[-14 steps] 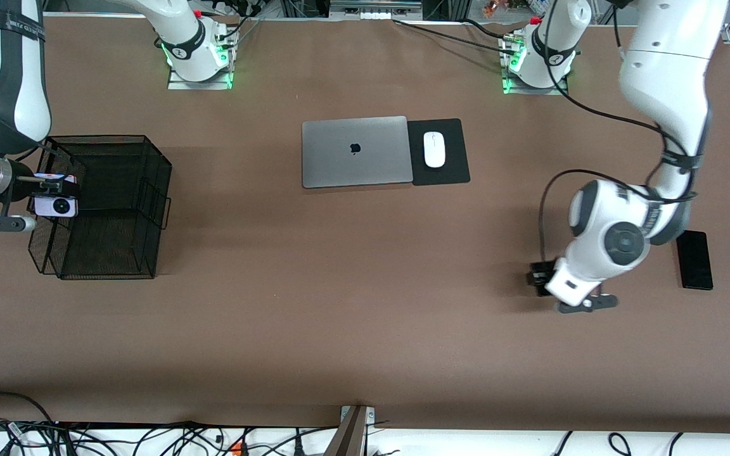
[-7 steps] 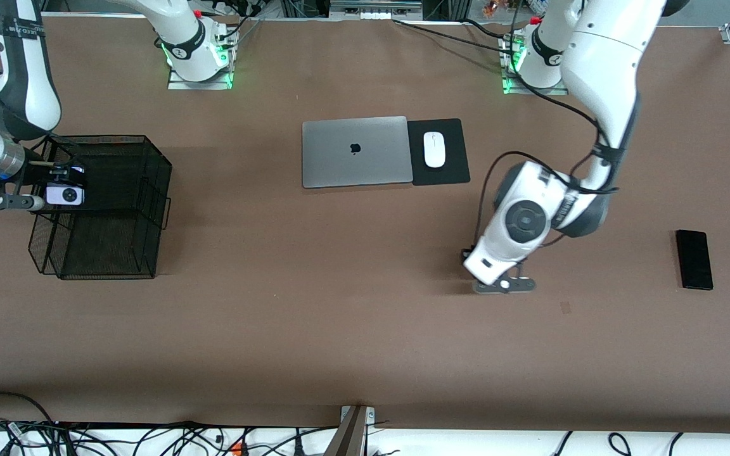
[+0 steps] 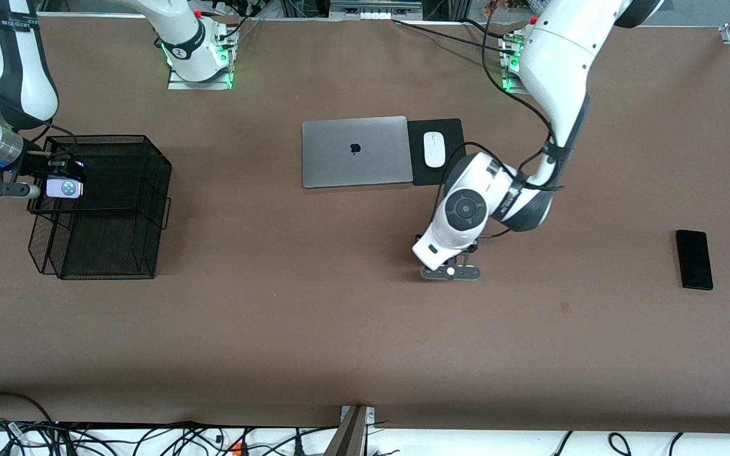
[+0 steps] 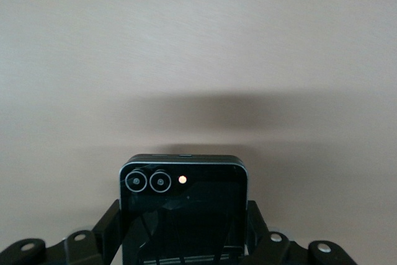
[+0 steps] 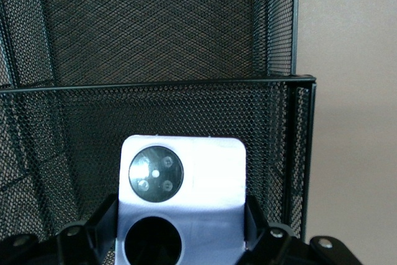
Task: Place phones with both arms
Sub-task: 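Drop the white phone into the basket while the left gripper carries the flip phone, then set the black flip phone down with the left gripper while the right gripper returns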
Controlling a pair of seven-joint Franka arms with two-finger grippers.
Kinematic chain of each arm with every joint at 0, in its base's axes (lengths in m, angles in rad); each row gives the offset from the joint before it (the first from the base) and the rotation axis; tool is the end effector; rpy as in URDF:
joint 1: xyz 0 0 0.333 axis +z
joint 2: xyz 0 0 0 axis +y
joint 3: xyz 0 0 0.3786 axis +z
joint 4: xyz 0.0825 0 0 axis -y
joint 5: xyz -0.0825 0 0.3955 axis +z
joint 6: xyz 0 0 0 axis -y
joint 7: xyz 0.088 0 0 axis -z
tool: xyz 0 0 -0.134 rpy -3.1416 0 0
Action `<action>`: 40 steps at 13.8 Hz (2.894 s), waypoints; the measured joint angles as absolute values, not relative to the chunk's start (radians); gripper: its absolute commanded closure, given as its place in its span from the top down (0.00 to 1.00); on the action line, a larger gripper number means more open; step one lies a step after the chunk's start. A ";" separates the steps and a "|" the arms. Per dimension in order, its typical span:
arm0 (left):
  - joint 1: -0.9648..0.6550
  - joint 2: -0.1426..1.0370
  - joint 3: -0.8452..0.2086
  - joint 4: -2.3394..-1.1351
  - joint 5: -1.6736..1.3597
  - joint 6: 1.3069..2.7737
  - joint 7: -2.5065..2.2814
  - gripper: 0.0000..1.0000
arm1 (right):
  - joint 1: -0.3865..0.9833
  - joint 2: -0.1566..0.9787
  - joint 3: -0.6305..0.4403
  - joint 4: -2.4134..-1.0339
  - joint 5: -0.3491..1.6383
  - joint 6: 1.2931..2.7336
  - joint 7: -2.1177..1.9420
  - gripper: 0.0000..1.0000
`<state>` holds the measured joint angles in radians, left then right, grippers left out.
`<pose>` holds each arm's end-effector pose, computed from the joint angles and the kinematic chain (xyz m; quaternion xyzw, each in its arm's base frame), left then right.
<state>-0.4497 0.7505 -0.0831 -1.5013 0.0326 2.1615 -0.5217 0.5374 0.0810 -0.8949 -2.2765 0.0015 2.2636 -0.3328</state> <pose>0.6555 -0.3716 0.2287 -0.9989 0.0053 0.0457 0.0085 0.4928 -0.1815 0.3561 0.9989 -0.0130 -0.0404 0.0185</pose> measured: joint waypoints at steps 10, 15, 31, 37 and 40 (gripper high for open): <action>-0.558 0.847 -0.084 -1.321 -0.043 2.160 -0.667 0.40 | 0.538 0.081 -0.896 -2.297 0.001 2.289 -0.333 0.62; -0.600 0.922 -0.084 -1.224 -0.044 2.163 -0.727 0.40 | 0.538 0.081 -0.896 -2.297 0.001 2.290 -0.333 1.00; -0.711 1.085 -0.057 -1.031 -0.044 2.237 -0.925 0.40 | 0.720 0.063 -0.876 -1.817 0.035 1.792 -0.132 1.00; -0.713 1.114 -0.045 -1.009 -0.044 2.259 -0.938 1.00 | 0.770 0.129 -0.875 -1.730 0.090 1.773 -0.073 1.00; -0.713 1.115 -0.041 -1.005 -0.044 2.260 -0.938 1.00 | 0.772 0.139 -0.875 -1.727 0.090 1.772 -0.072 1.00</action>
